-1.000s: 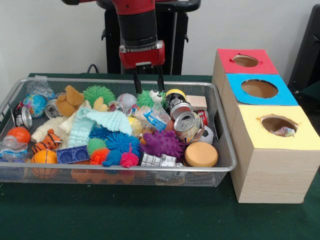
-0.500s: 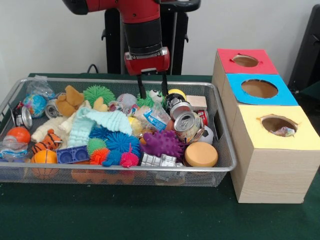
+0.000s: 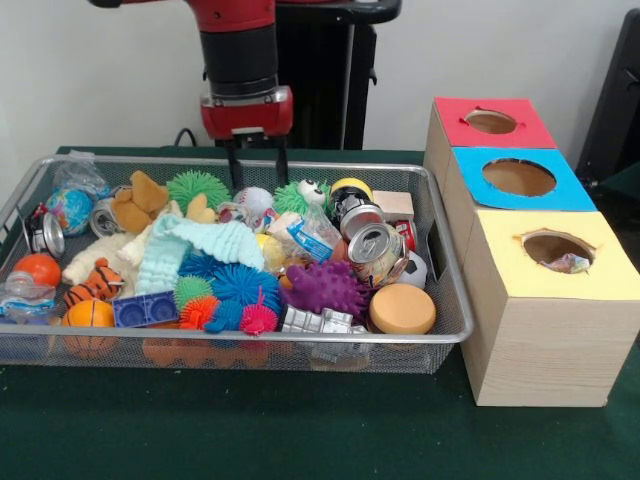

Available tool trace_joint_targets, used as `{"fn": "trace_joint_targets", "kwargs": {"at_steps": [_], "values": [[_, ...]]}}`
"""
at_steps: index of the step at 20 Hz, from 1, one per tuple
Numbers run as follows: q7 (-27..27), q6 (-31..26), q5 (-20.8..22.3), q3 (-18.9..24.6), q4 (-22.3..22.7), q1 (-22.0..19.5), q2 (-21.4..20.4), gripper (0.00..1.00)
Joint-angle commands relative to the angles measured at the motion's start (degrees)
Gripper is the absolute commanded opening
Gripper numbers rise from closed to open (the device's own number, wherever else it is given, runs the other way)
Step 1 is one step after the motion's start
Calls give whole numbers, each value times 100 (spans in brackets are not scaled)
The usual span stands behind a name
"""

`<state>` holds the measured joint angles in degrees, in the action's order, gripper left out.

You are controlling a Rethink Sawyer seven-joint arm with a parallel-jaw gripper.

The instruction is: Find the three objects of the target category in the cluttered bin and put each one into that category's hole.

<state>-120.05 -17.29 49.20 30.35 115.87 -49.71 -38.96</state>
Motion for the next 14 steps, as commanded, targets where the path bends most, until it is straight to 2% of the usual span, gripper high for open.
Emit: {"fn": "trace_joint_targets", "kwargs": {"at_steps": [1,4,9,14], "values": [[1444,-908,-166,507,-178,-498,-400,100],[1436,-930,-43,531,-250,-586,-345,100],[1113,-700,414,283,-439,-419,-189,100],[1224,-739,491,287,-648,-450,127,100]]}}
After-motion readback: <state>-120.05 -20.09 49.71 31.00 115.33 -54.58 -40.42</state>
